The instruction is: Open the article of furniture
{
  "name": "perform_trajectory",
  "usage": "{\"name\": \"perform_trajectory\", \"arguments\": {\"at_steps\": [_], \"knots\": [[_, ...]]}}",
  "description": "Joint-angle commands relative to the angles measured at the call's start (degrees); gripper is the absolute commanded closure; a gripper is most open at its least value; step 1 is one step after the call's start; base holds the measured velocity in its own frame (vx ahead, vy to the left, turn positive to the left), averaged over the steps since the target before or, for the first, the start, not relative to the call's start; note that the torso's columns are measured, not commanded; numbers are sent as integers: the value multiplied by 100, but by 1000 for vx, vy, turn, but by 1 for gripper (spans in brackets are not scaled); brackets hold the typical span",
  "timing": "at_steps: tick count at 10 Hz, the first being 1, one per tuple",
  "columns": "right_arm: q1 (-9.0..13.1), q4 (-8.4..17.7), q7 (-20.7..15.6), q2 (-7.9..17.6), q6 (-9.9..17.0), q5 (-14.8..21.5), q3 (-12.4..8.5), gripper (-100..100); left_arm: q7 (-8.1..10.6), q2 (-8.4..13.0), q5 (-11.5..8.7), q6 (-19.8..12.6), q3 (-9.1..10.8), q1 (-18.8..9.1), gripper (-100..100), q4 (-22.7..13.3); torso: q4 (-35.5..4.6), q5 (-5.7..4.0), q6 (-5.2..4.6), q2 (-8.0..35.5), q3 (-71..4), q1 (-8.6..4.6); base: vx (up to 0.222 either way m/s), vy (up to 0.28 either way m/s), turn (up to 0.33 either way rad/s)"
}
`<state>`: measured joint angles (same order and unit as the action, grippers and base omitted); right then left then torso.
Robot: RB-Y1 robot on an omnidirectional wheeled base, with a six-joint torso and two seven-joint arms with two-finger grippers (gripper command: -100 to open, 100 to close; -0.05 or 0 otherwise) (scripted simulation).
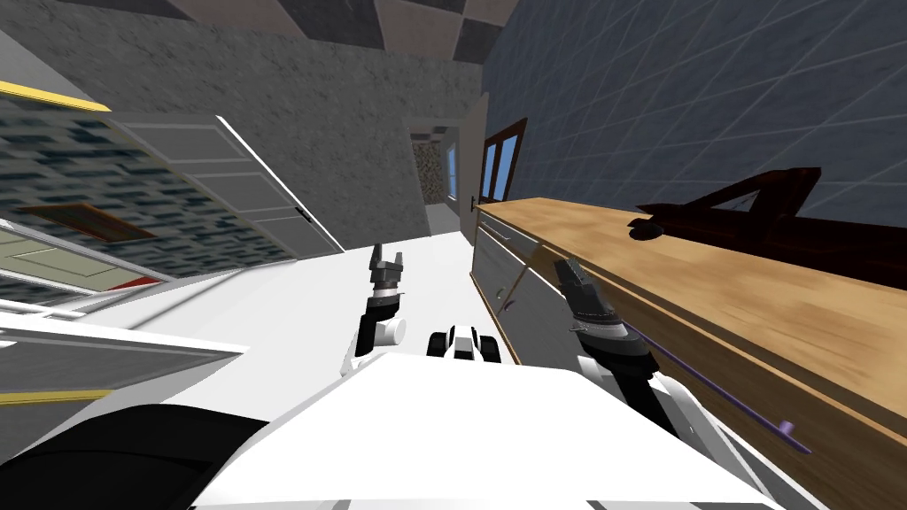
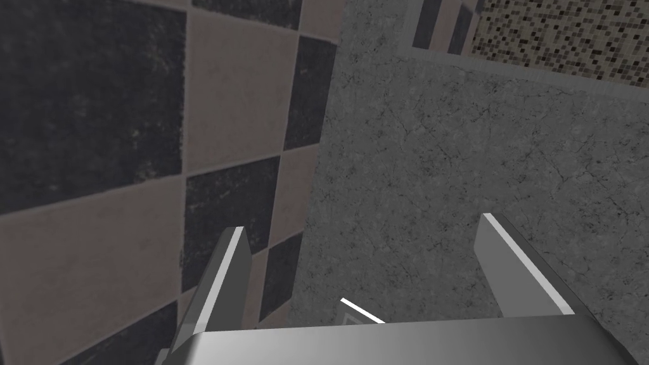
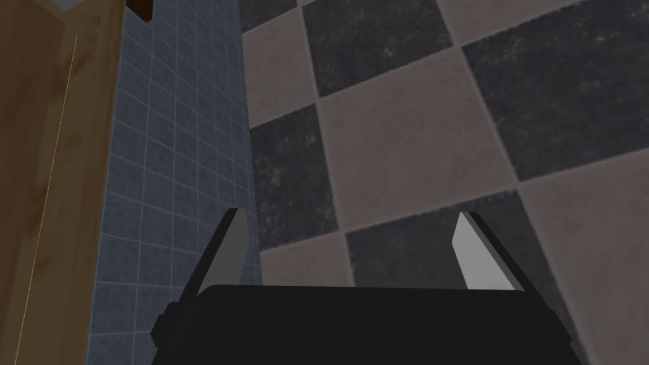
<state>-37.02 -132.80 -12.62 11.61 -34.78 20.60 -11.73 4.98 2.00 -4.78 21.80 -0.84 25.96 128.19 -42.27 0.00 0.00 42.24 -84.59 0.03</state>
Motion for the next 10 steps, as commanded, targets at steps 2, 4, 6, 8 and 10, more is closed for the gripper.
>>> {"name": "perform_trajectory", "arguments": {"at_steps": [2, 4, 6, 8, 10], "knots": [[-207, -59, -180, 60, 36, 512, -221, -100, 0, 0, 0, 0, 0, 0, 0, 0, -1, 1, 0, 4, 2, 2, 56, 52, 66], [-355, -100, -291, 95, 62, 829, -389, -100, 0, 0, 0, 0, 0, 0, 0, 0, -1, -1, 0, 4, 2, -4, 58, 47, 67], [-508, -137, -405, 121, 90, 1154, -562, -100, 0, 0, 0, 0, 0, 0, 0, 0, 0, 0, 0, 1, 0, -1, 66, 51, 69], [-665, -172, -521, 138, 116, 1485, -738, -100, 0, 0, 0, 0, 0, 0, 0, 0, -1, 0, 0, 5, 3, -1, 59, 51, 78], [-826, -205, -637, 148, 143, 1821, -917, -100, 0, 0, 0, 0, 0, 0, 0, 0, -1, 0, 0, 3, 1, 0, 67, 49, 73]]}}
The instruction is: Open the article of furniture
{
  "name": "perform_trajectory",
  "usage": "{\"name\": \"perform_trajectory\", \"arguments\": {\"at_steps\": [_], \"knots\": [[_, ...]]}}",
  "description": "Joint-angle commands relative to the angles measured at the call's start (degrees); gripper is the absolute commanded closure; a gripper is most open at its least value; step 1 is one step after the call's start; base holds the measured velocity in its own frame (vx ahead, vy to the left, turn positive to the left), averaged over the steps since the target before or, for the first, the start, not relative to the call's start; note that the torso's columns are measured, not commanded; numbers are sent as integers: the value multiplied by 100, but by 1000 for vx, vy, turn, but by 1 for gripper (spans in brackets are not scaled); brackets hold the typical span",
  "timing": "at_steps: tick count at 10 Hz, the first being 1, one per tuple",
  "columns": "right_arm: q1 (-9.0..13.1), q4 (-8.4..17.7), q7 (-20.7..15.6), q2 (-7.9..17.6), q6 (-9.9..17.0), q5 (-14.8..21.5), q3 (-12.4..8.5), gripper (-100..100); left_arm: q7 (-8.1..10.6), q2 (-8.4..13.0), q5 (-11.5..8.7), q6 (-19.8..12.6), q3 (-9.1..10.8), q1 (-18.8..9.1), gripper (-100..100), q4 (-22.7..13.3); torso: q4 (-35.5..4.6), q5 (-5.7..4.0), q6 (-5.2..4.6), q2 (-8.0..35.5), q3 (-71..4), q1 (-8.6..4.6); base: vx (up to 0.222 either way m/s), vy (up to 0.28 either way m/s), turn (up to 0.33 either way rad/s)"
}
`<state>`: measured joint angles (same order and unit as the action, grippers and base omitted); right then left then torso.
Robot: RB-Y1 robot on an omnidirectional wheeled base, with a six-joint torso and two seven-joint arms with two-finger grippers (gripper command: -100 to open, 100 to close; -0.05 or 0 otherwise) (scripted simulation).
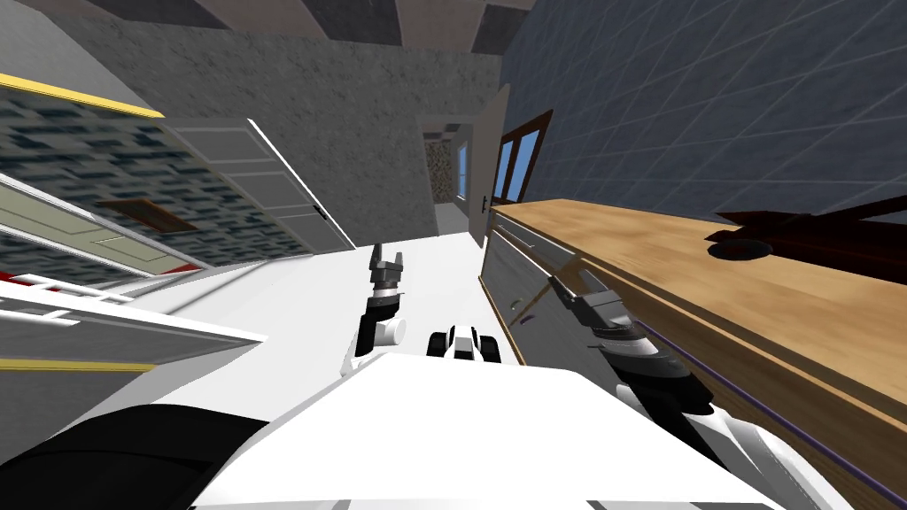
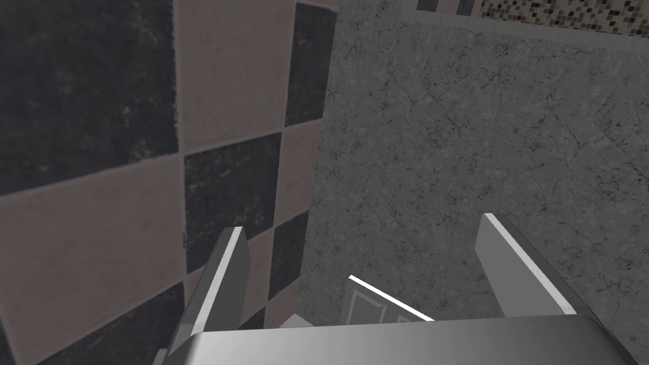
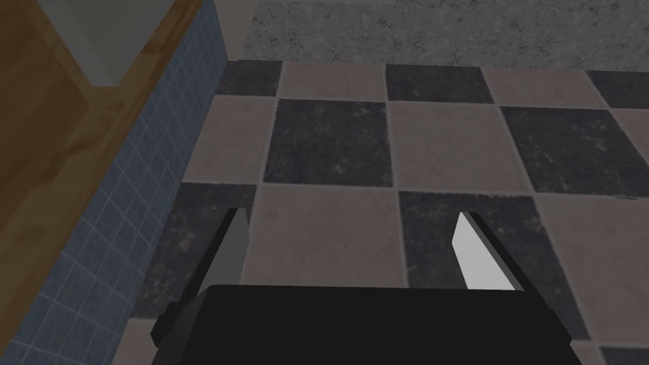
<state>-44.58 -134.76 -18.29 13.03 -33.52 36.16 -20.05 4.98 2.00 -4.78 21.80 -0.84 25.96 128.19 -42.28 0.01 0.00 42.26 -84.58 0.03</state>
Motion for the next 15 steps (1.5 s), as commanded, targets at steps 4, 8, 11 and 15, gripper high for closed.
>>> {"name": "perform_trajectory", "arguments": {"at_steps": [4, 8, 11, 15], "knots": [[-400, -66, -302, 7, 68, 941, -446, -100, 0, 0, 0, 0, 0, 0, 0, 0, -1, 0, 0, 2, 1, 1, 66, 39, 83], [-736, -116, -527, -12, 116, 1612, -807, -100, 0, 0, 0, 0, 0, 0, 0, 0, 0, -1, 1, 1, 0, -4, 61, 31, 93], [-1070, -159, -742, -47, 161, 2131, -1160, -100, 0, 0, 0, 0, 1, 0, 0, 0, 0, 0, -1, 2, 1, -3, 67, 33, 104], [-1397, -195, -944, -95, 202, 2749, -1500, -100, 0, 0, 0, 0, 1, 0, 0, 0, -1, -1, -2, 5, 2, -3, 64, 18, 97]]}}
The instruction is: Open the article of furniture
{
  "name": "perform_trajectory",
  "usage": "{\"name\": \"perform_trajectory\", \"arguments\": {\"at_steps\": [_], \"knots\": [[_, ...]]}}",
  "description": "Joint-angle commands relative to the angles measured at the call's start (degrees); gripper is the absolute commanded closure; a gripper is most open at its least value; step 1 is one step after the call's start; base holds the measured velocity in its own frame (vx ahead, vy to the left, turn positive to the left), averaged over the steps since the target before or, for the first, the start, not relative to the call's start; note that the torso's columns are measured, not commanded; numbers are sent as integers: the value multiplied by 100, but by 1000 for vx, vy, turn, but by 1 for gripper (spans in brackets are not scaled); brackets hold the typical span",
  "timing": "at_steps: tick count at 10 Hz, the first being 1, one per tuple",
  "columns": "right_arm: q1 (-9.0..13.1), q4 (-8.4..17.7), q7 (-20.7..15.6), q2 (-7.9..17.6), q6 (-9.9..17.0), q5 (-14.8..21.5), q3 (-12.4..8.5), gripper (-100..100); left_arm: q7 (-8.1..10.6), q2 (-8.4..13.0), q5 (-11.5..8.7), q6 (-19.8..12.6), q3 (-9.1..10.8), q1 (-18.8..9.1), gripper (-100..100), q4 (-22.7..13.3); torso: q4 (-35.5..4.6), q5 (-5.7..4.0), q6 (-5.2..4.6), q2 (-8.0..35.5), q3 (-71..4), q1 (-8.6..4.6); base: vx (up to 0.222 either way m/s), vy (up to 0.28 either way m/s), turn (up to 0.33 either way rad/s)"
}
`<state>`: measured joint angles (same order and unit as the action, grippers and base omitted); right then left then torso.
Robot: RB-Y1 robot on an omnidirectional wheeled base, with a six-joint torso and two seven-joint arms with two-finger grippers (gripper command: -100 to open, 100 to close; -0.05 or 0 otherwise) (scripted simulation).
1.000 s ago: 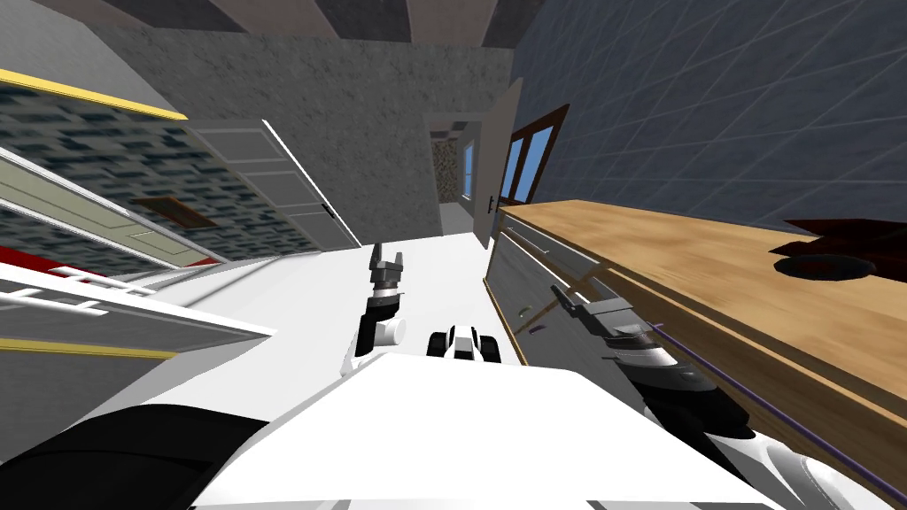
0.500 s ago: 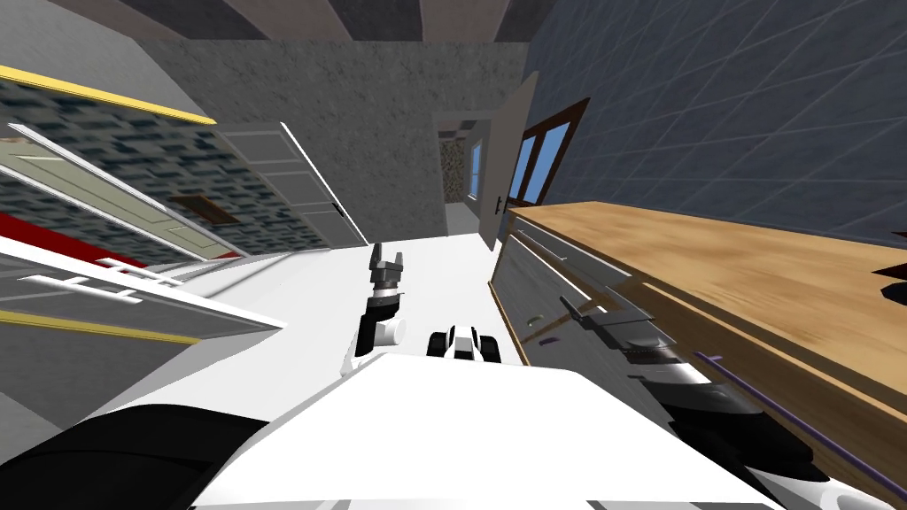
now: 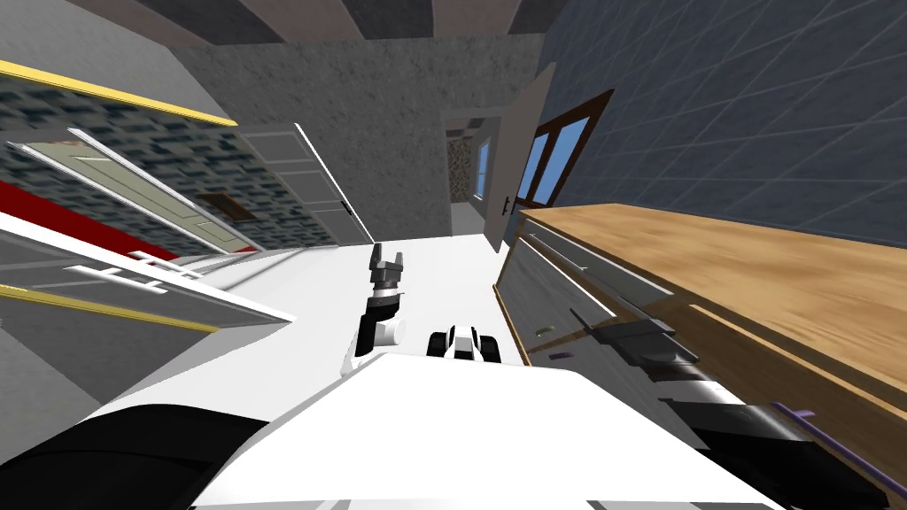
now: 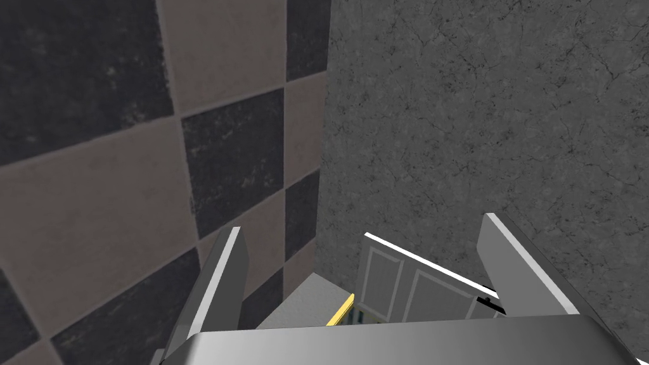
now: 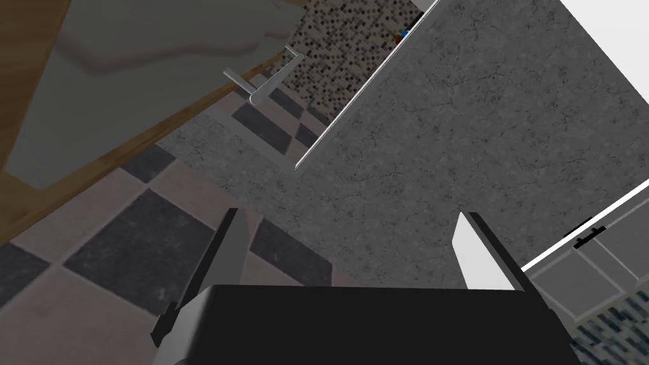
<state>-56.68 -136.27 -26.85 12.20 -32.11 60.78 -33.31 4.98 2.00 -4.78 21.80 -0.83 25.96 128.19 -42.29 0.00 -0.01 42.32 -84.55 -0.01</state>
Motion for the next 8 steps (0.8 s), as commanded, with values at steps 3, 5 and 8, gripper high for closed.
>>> {"name": "perform_trajectory", "arguments": {"at_steps": [3, 5, 8], "knots": [[-347, -61, -183, -39, 79, 724, -338, -100, 0, 0, 0, 0, 0, -1, 0, 0, 0, 0, 2, -1, 0, 1, 49, 15, 91], [-504, -79, -273, -70, 97, 1022, -497, -100, 0, 0, 0, 0, 0, 0, 0, 0, 2, 0, 2, -7, -4, 0, 60, 10, 102], [-807, -120, -442, -137, 128, 1524, -799, -100, 0, 0, 0, 0, 0, 0, 0, 0, 0, 0, 0, 0, 0, -1, 53, 4, 111]]}}
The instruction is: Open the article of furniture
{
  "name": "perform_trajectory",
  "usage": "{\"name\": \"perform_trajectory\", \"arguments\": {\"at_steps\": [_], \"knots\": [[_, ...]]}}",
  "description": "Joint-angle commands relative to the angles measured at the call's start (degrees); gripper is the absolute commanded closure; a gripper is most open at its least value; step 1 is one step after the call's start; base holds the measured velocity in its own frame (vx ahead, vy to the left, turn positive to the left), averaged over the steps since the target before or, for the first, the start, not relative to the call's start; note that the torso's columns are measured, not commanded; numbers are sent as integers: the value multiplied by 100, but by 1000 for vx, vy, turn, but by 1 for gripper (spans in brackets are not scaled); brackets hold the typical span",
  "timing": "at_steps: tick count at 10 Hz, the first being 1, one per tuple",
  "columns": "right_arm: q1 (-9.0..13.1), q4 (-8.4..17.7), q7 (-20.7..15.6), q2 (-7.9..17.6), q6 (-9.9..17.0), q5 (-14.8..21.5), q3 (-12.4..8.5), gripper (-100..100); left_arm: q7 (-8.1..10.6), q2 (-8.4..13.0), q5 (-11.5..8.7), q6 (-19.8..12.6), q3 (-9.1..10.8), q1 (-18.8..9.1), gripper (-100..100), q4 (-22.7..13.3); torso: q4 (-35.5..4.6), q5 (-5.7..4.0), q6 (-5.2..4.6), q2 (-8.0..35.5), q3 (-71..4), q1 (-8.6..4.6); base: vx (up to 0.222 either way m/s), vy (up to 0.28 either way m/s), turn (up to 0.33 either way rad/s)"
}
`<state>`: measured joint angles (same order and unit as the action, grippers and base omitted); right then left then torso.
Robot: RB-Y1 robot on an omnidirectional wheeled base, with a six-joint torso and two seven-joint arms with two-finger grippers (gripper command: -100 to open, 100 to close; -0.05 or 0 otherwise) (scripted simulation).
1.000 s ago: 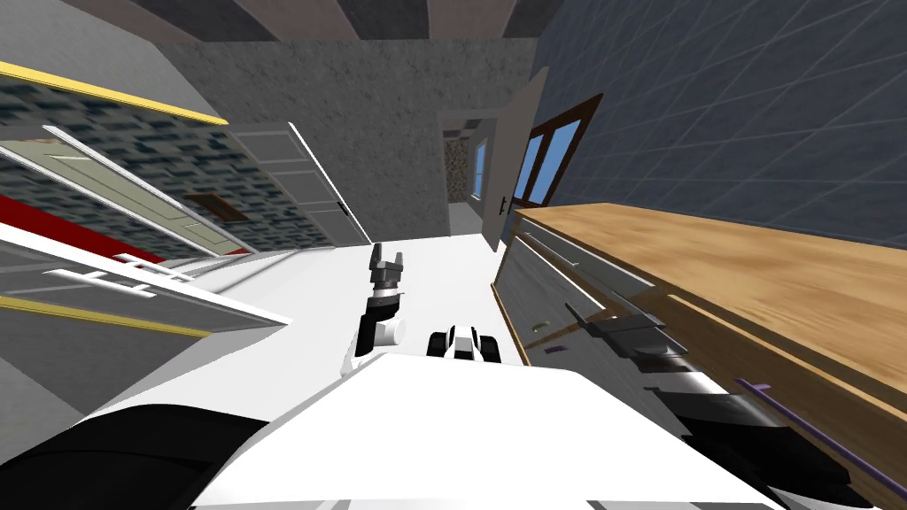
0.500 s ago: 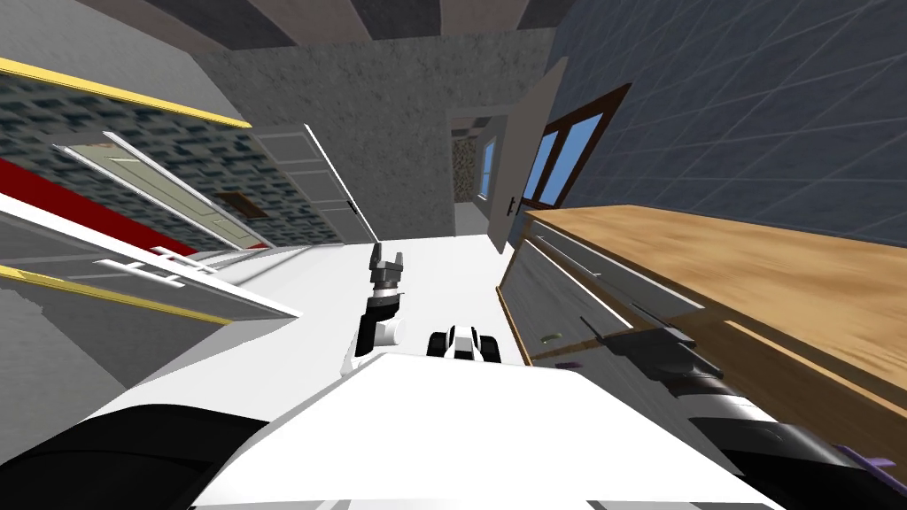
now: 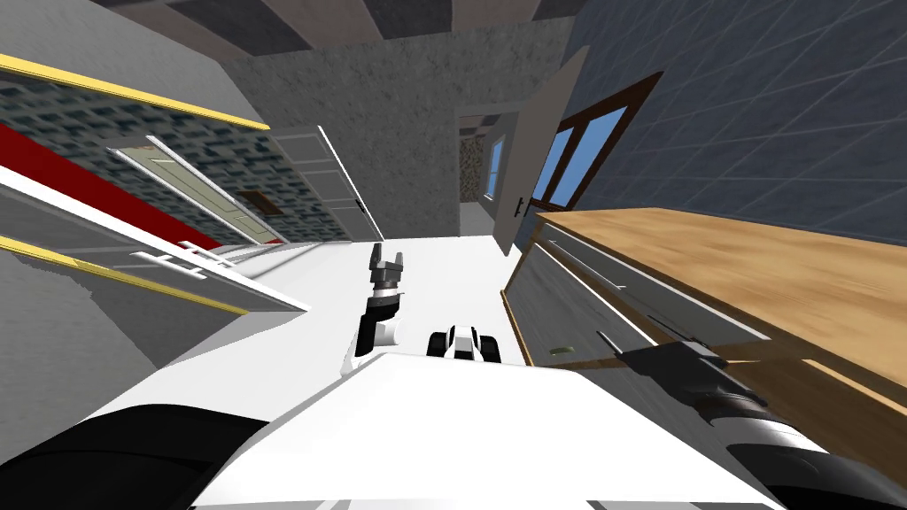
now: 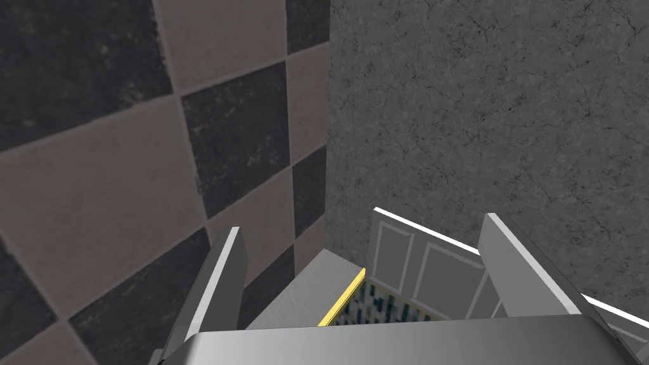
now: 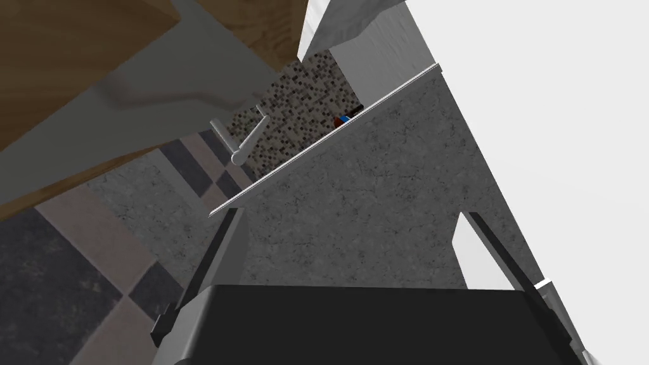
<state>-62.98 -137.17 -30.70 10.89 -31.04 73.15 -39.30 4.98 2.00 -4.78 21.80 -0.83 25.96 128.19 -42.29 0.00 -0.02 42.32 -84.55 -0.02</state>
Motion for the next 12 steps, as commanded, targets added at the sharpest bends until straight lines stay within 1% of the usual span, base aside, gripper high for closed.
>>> {"name": "perform_trajectory", "arguments": {"at_steps": [1, 2, 3, 4, 5, 9, 10, 12], "knots": [[-177, -31, -57, -6, 21, 334, -200, -100, 0, 0, 0, 0, 0, 0, 0, 0, 0, 0, 3, -3, -1, 0, 47, 1, 66], [-322, -57, -134, -44, 34, 515, -343, -100, 0, 0, 0, 0, 0, 0, 0, 0, 0, 0, 0, -1, -1, 1, 49, 2, 127], [-322, -57, -134, -44, 34, 592, -343, -100, 0, 0, 0, 0, 0, 0, 0, 0, 1, 0, 3, -3, -1, 2, 39, -4, 66], [-461, -86, -207, -84, 46, 781, -478, -100, 0, 0, 0, 0, 0, 0, 0, 0, 0, 0, 0, -1, 0, 1, 42, -7, 136], [-461, -86, -207, -84, 46, 836, -478, -100, 0, 0, 0, 0, 0, 0, 0, 0, 0, 0, 3, -2, -1, 0, 35, -5, 60], [-946, -264, -446, -267, 80, 1641, -938, -100, 0, 0, 0, 0, 0, 0, 0, 0, 2, 0, 2, -9, -5, 1, 58, -8, 157], [-946, -264, -446, -267, 80, 1663, -938, -100, 0, 0, 0, 0, 0, 0, 0, 0, 2, 1, 0, -7, -4, 2, 48, -17, 51], [-1137, -406, -534, -362, 91, 1979, -1115, -100, 0, 0, 0, 0, 0, 0, 0, 0, -2, 0, 2, 5, 4, 1, 32, -14, 121]]}}
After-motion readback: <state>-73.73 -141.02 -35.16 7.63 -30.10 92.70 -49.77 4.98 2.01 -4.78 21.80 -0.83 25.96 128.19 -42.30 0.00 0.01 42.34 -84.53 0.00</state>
